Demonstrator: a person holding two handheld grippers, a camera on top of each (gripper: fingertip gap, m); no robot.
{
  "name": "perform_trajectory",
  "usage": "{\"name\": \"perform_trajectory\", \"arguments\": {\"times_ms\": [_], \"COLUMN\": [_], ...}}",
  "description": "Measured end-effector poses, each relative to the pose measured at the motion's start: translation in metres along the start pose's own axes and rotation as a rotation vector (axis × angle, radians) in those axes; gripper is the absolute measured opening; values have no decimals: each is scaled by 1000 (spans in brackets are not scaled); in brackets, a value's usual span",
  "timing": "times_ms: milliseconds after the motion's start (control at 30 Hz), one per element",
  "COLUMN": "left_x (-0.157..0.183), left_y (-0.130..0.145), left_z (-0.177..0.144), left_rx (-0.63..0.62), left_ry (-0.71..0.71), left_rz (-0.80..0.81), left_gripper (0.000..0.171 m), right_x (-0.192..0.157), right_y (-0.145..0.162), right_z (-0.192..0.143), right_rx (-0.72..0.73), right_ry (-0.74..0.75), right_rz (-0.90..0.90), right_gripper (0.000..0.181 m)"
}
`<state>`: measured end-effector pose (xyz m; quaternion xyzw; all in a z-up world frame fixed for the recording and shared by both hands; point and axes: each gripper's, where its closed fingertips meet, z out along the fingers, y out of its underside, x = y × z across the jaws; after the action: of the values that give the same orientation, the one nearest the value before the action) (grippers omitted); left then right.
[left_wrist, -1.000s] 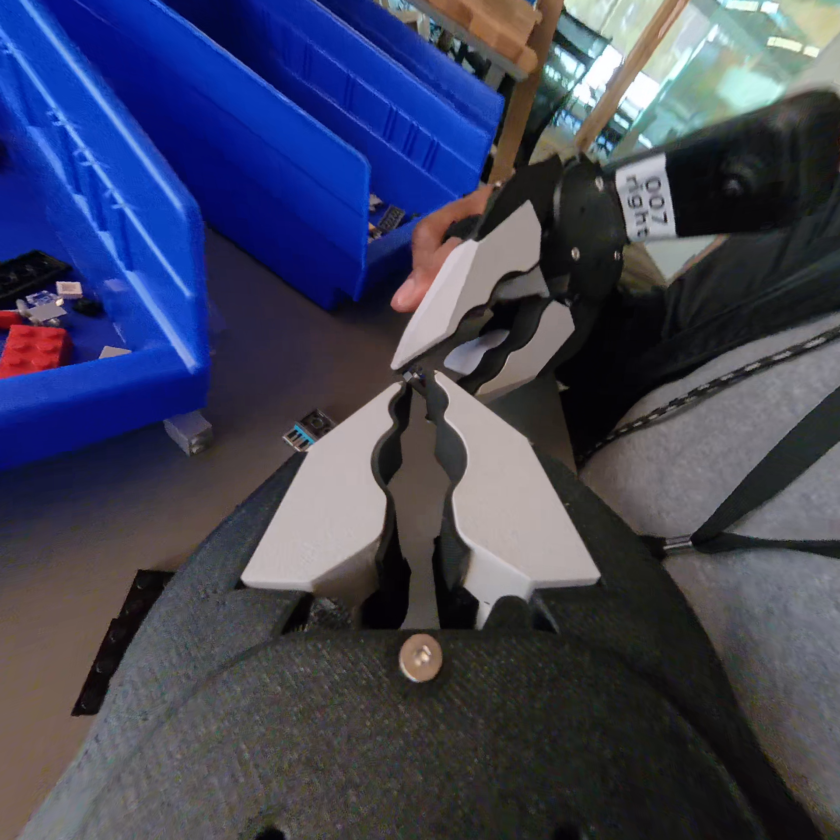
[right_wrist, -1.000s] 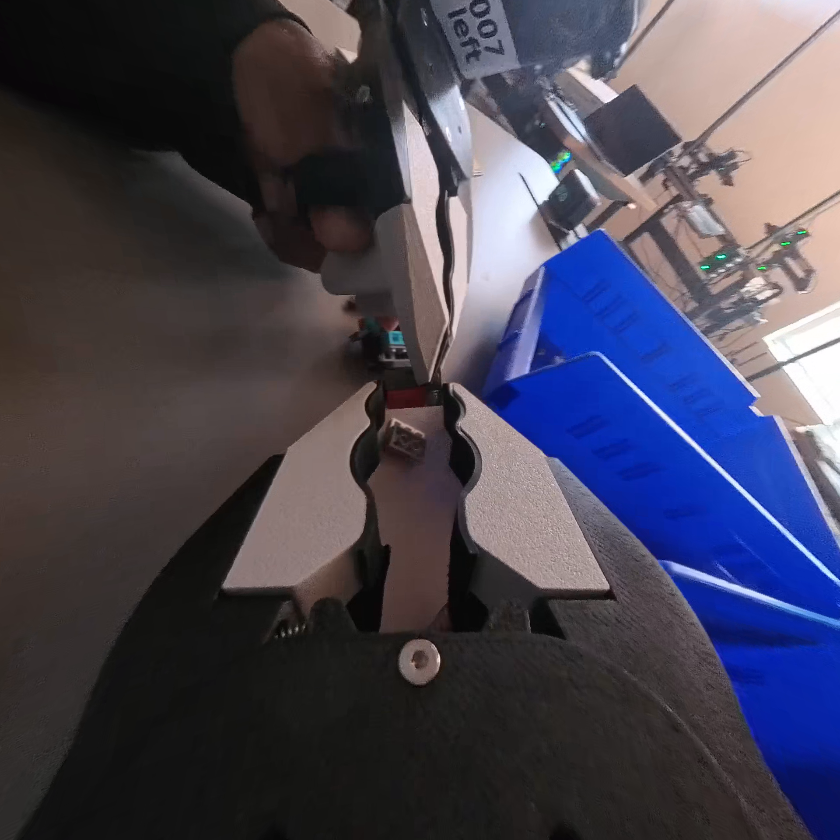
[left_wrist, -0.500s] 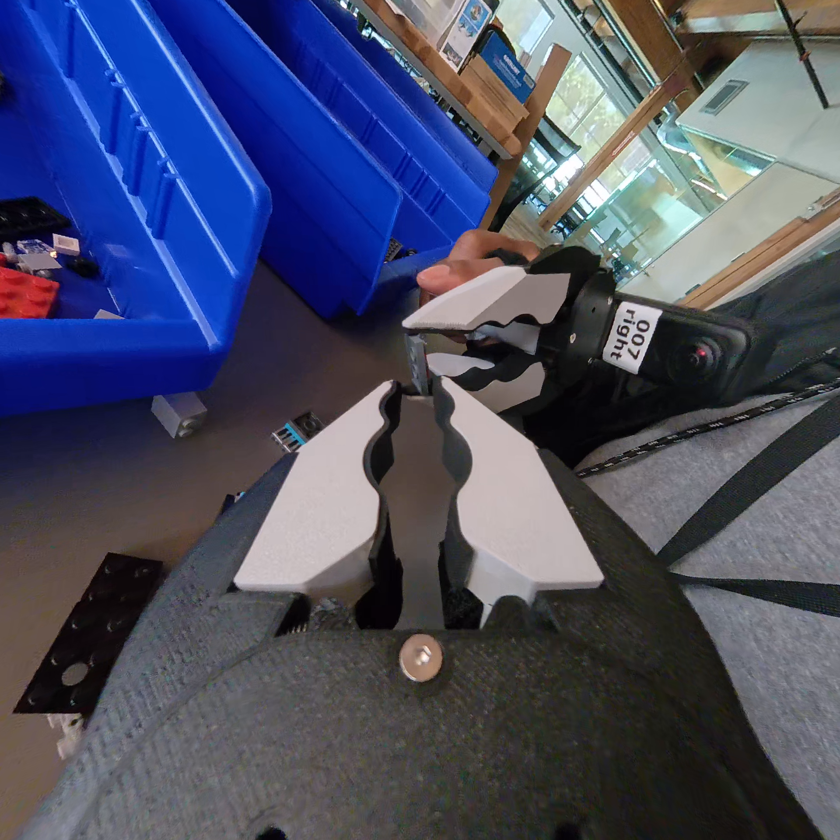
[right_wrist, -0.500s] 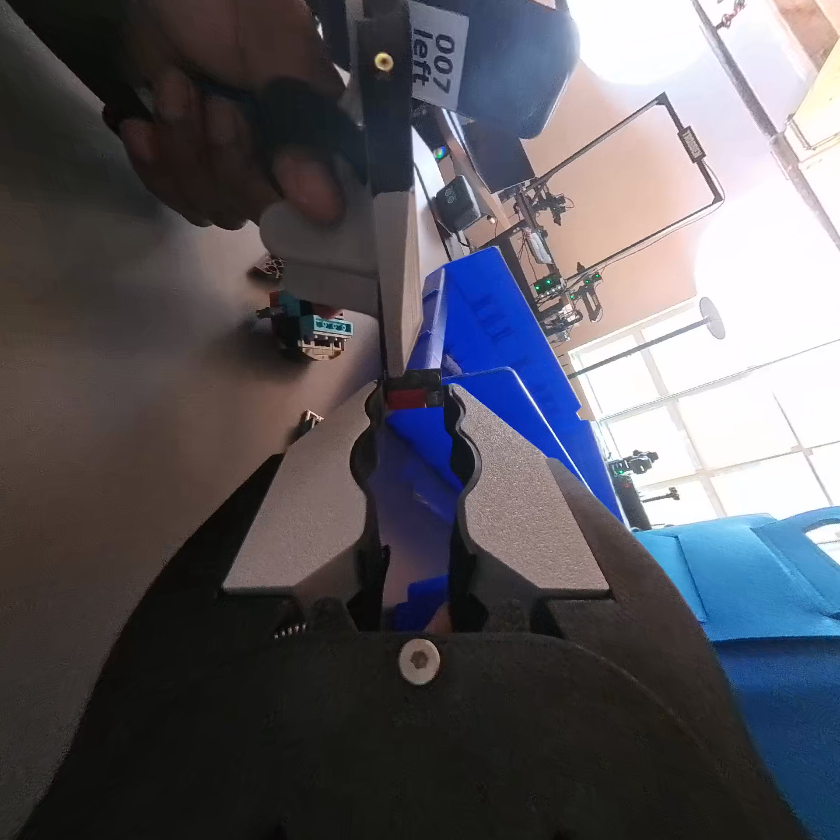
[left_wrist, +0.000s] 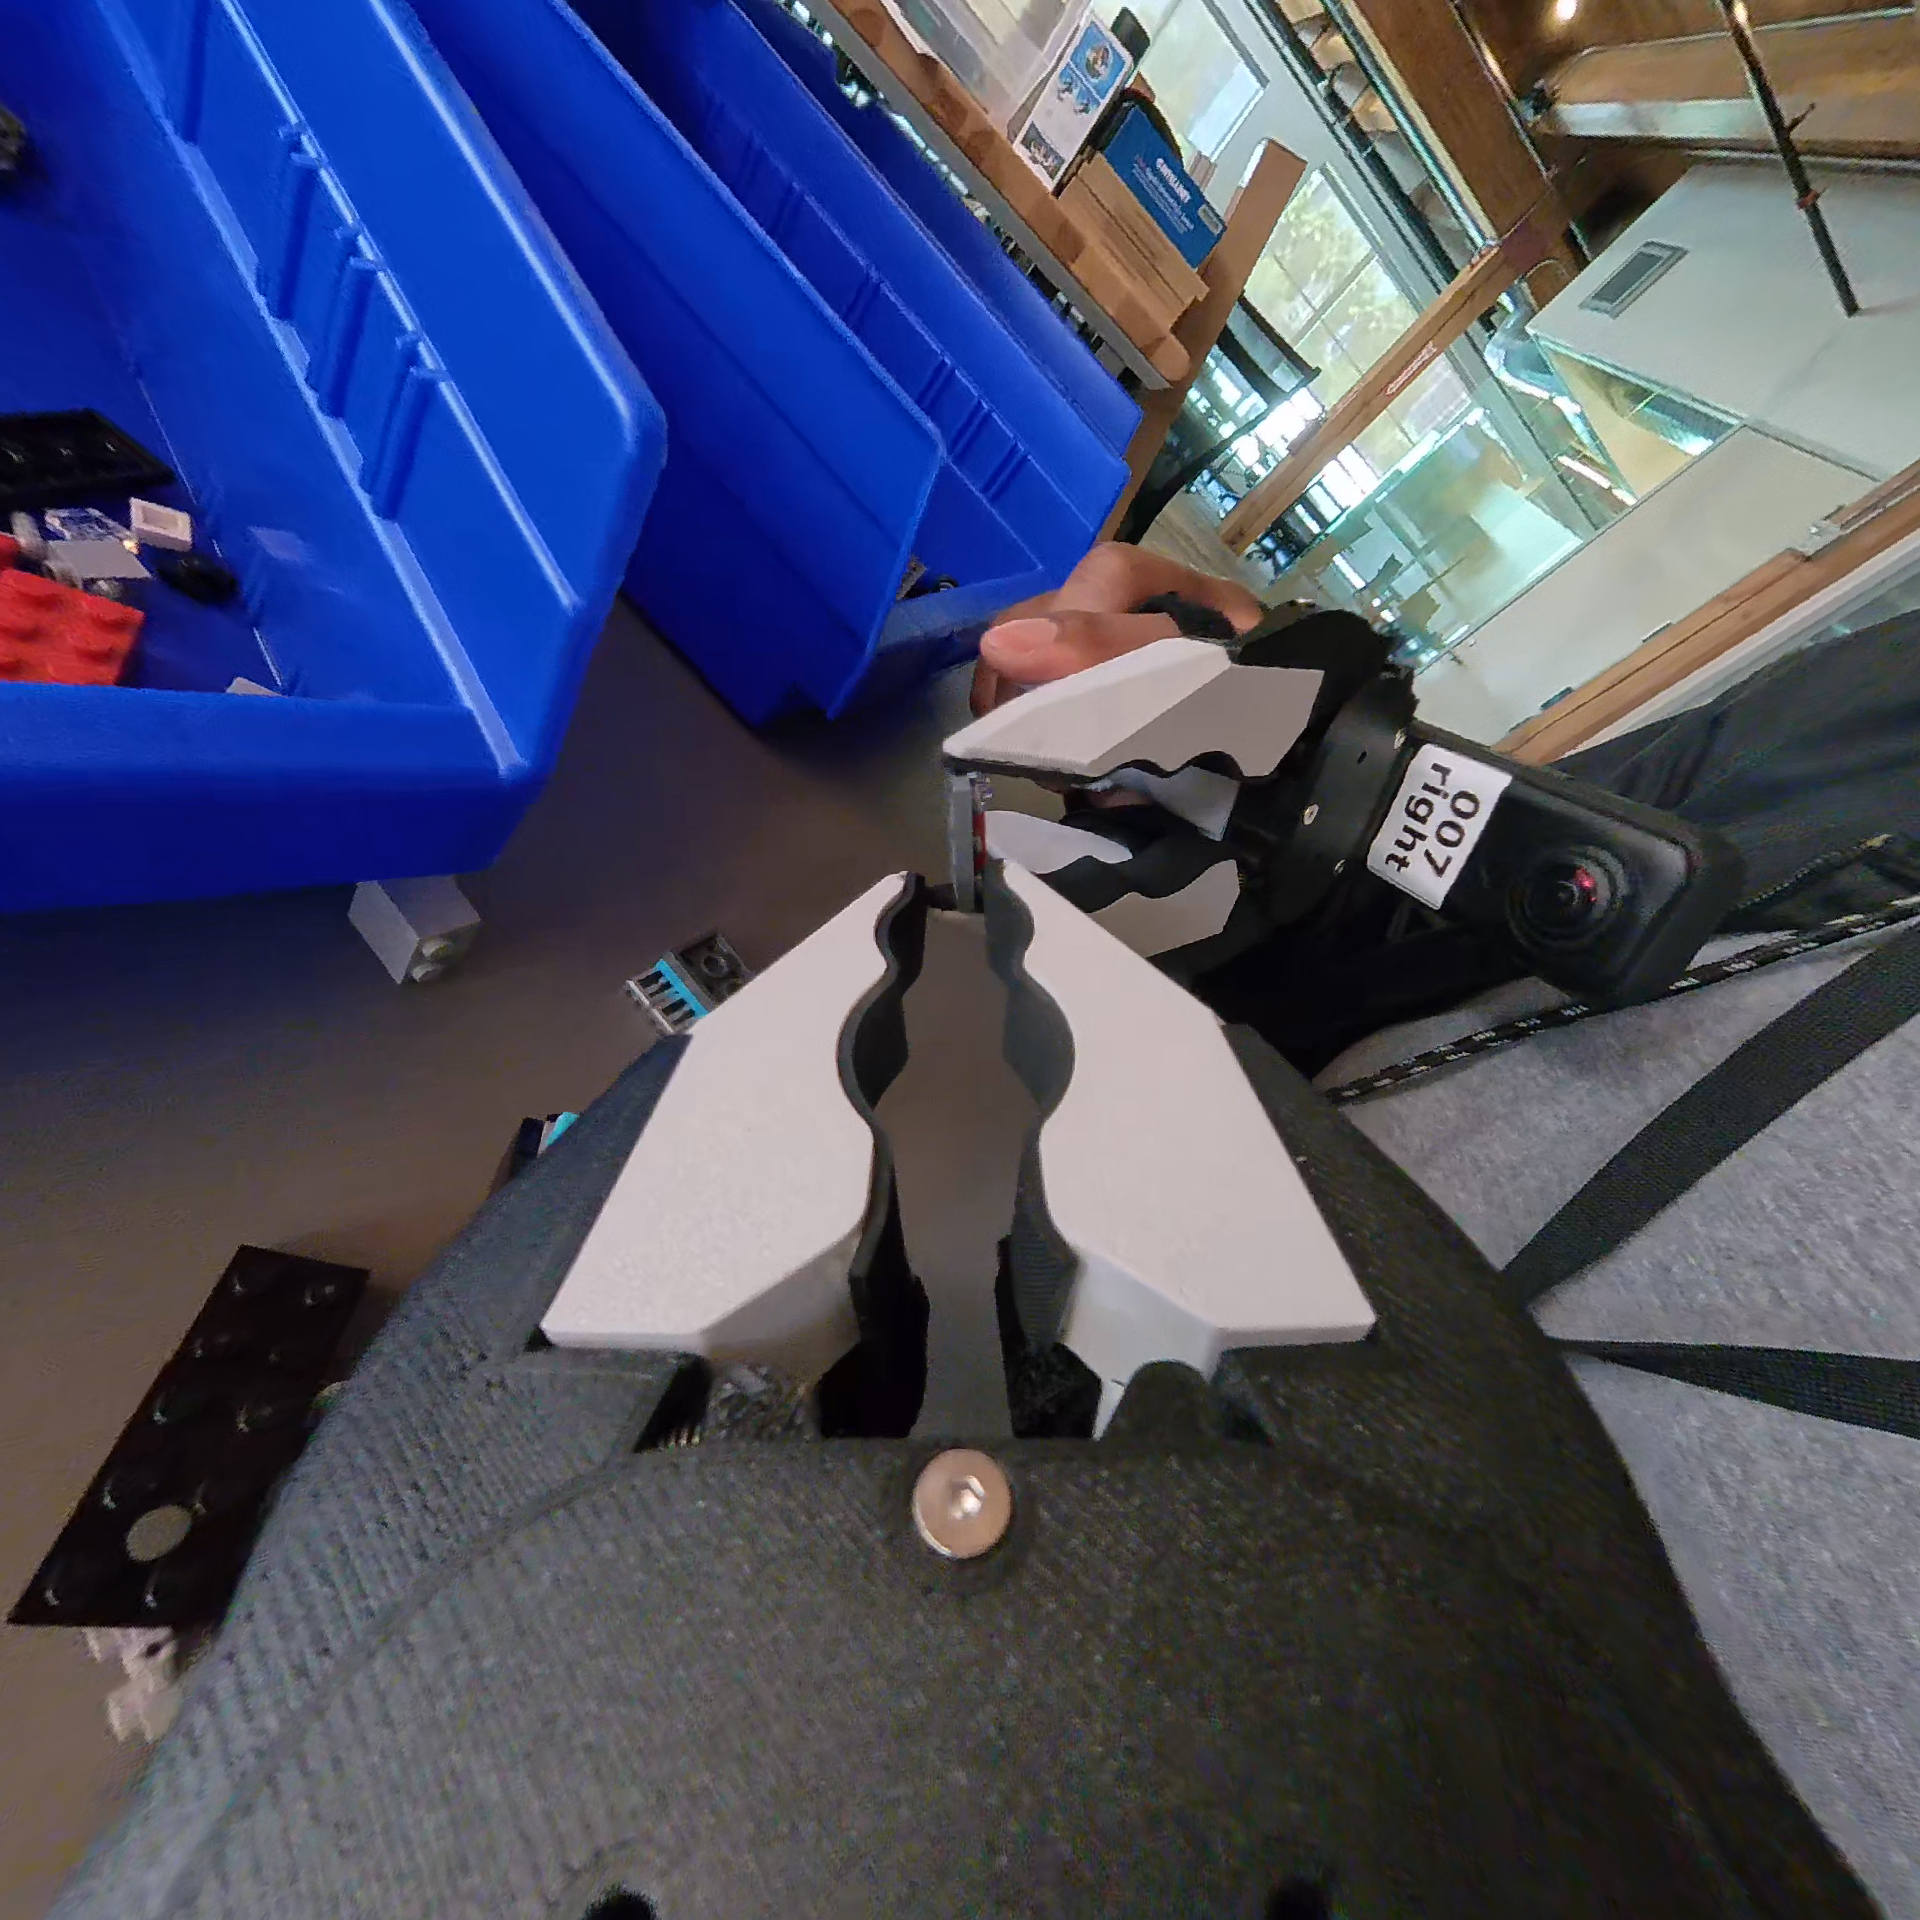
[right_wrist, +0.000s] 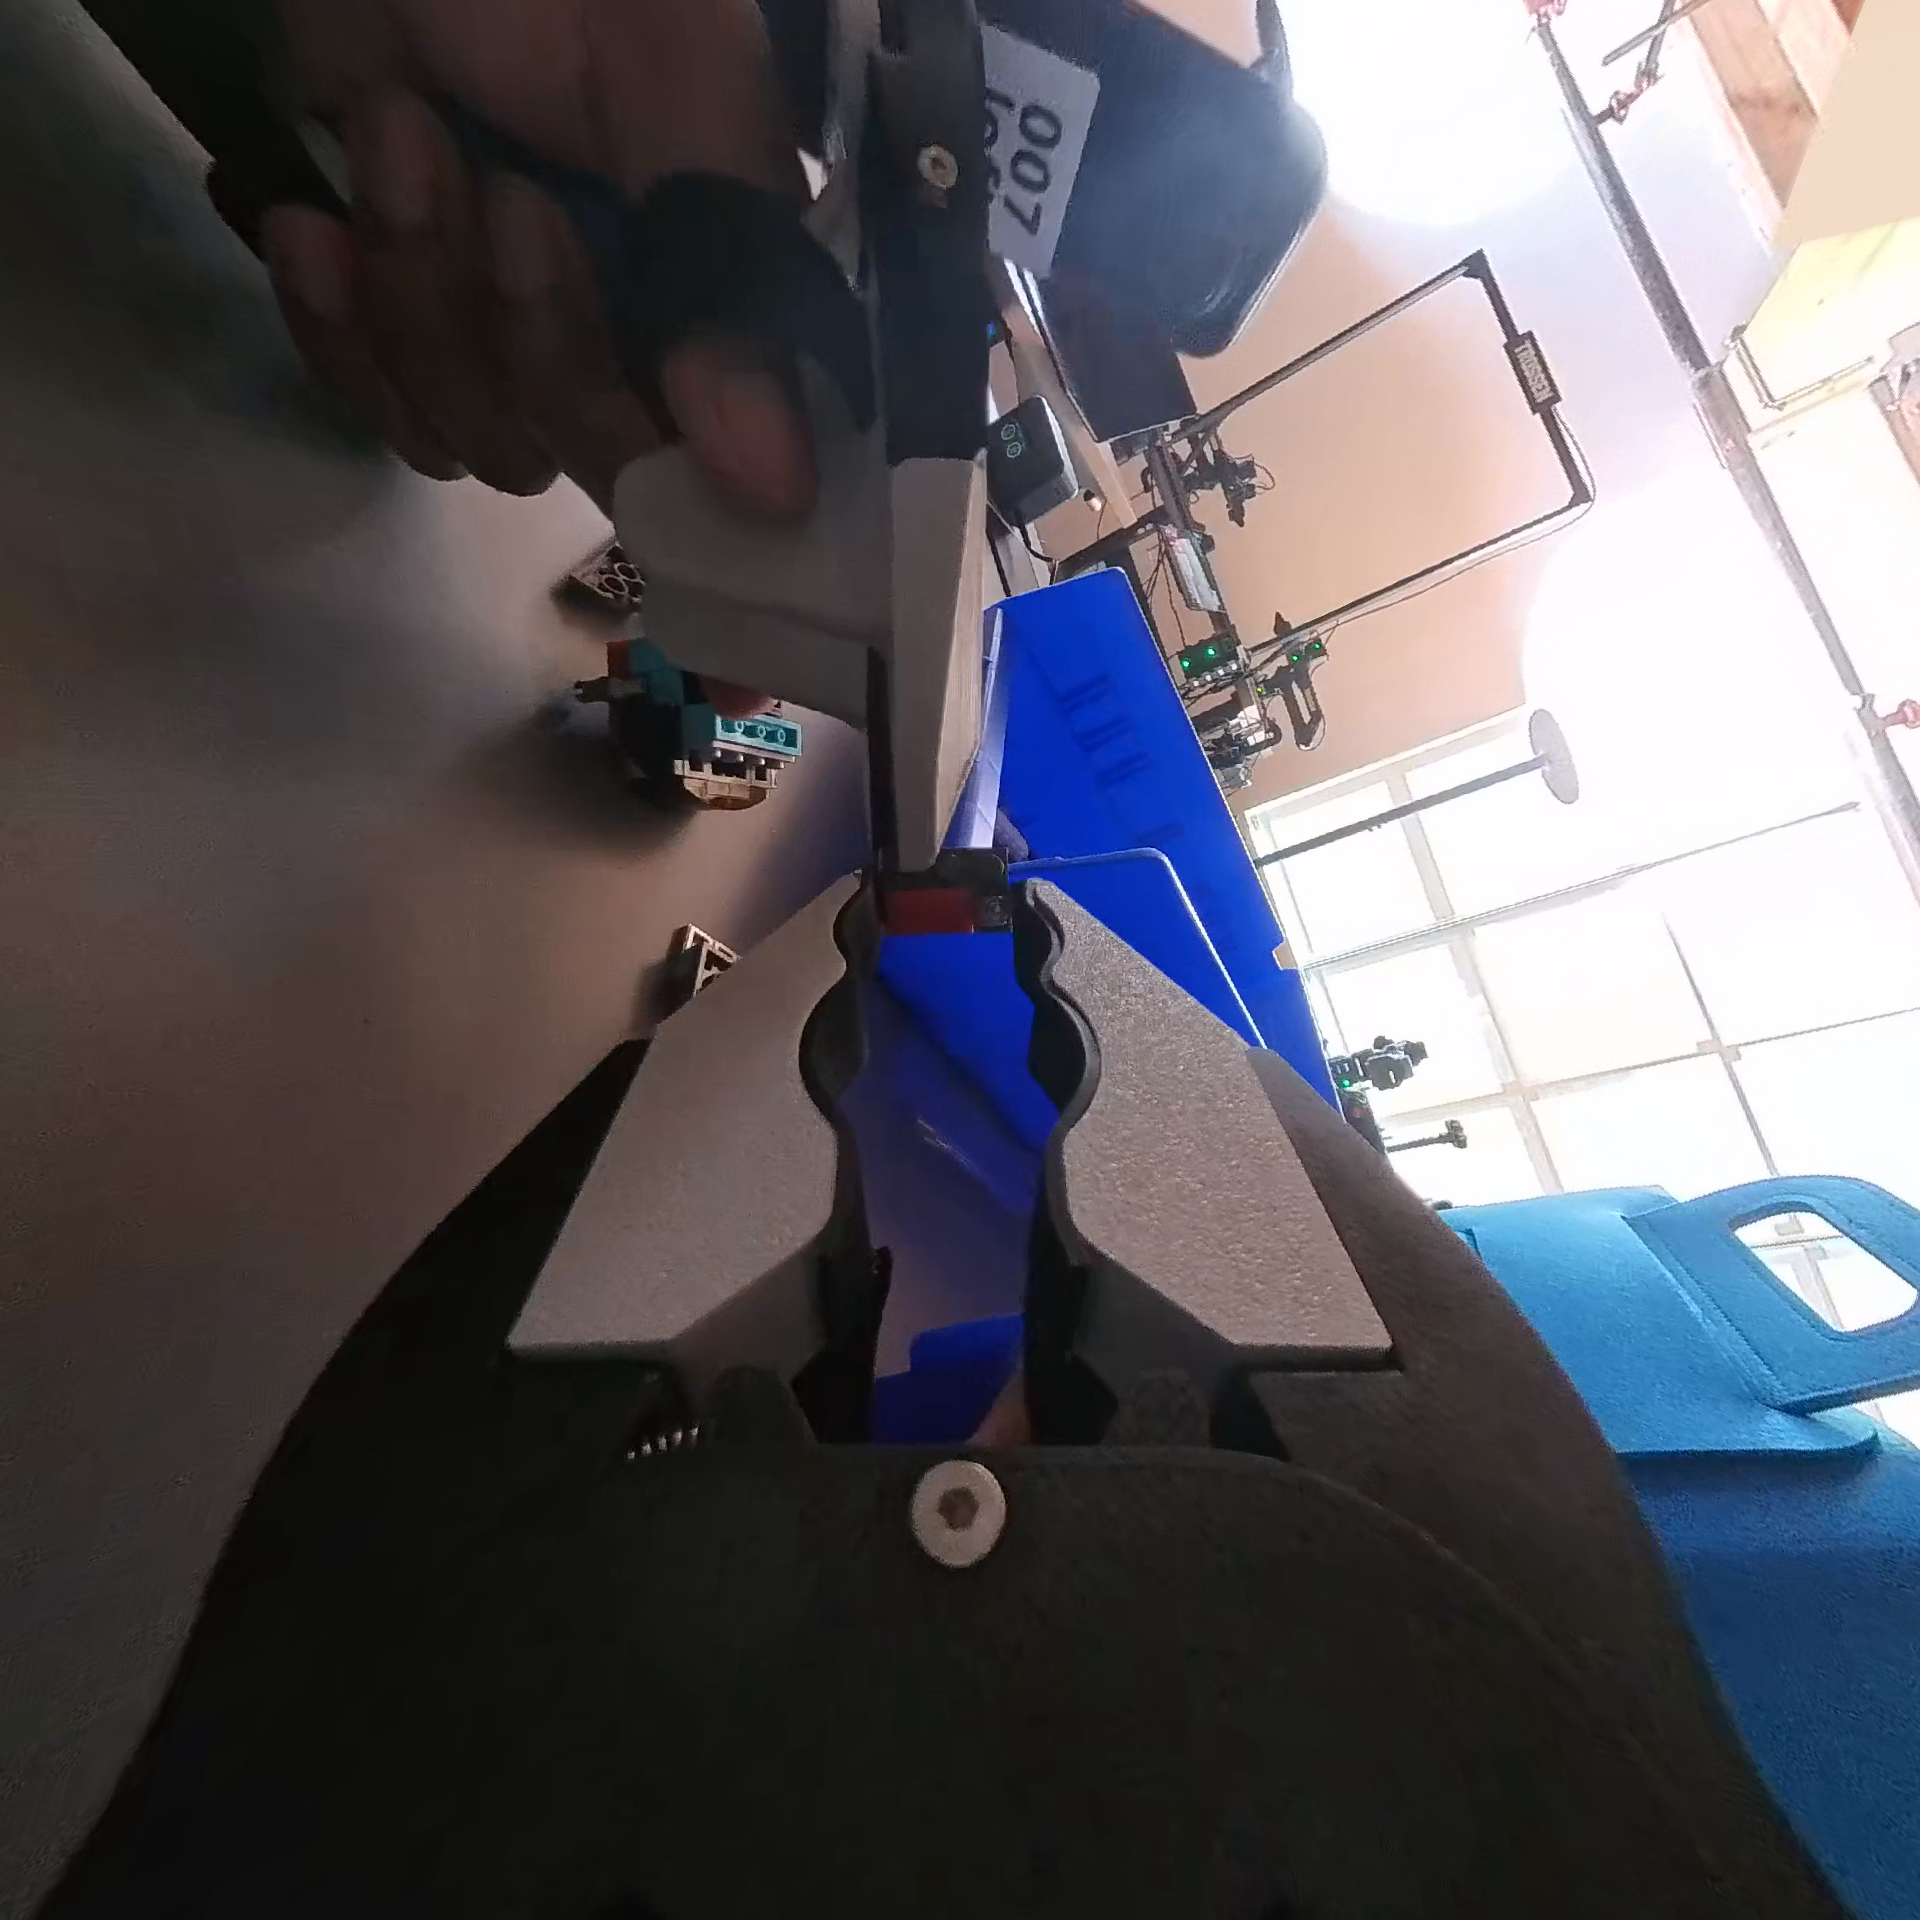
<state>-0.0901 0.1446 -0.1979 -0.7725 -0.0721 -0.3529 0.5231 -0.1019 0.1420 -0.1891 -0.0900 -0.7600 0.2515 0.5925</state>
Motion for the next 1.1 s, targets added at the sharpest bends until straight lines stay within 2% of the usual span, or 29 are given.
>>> {"name": "perform_trajectory", "arguments": {"times_ms": [133, 333, 667, 1100], "left_x": [1, 3, 8, 13], "left_y": [-2, -4, -5, -2], "left_z": [0, -2, -3, -3], "left_rx": [20, 19, -6, -20], "left_ry": [24, -19, -97, -44], "left_rz": [-34, 80, 297, 295], "left_gripper": [10, 5, 5, 5], "right_x": [1, 3, 4, 0], "right_y": [-1, -3, -7, -9], "right_z": [-1, -1, -4, -8], "right_rx": [12, 33, 88, 143], "right_ry": [8, 11, -93, -284], "right_rz": [-7, 34, 264, 580], "right_gripper": [26, 27, 25, 25]}}
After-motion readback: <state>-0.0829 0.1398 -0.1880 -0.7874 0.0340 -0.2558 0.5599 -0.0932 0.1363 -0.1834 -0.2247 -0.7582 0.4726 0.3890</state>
